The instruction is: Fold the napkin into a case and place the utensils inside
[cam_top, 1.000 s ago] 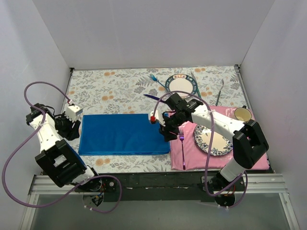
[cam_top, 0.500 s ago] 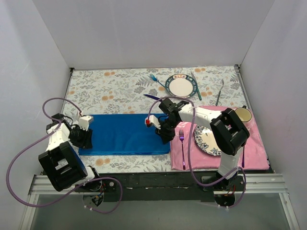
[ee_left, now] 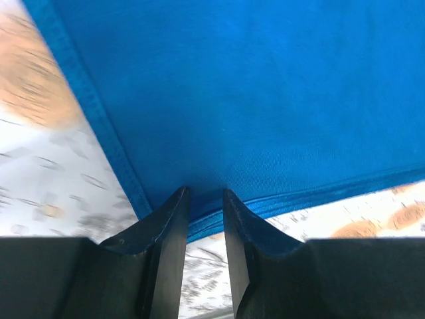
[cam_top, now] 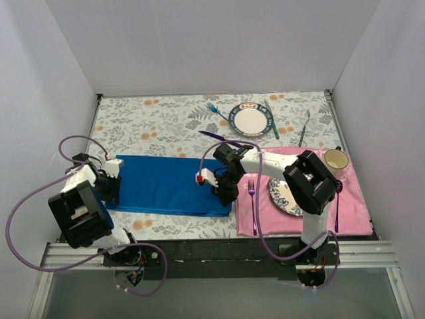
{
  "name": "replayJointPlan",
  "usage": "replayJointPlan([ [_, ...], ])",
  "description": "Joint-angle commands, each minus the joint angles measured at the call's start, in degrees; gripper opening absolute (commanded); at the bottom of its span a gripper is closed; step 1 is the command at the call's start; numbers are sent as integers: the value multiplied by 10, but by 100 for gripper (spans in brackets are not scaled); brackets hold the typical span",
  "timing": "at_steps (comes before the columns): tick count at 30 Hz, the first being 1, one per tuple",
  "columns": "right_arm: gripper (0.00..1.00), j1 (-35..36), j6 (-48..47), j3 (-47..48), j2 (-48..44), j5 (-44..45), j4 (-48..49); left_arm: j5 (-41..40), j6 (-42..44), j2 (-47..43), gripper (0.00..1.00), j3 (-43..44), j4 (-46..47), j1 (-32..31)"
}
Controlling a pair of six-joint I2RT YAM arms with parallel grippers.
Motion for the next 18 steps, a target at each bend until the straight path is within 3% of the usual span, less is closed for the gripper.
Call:
replayJointPlan([
  [1,29,31,-20,16,10,-45,-35,-34,-36,75,27,66,75,-2],
  [6,32,35,23,105,5,-108,-57,2,-67,134,35,173,64,-2],
  [9,32,26,45,147,3,-94,-53,26,-89,131,37,224,20,-11],
  [18,30,-21,49,238,78,-14,-30,27,-113,40,40,167,-21,-26],
])
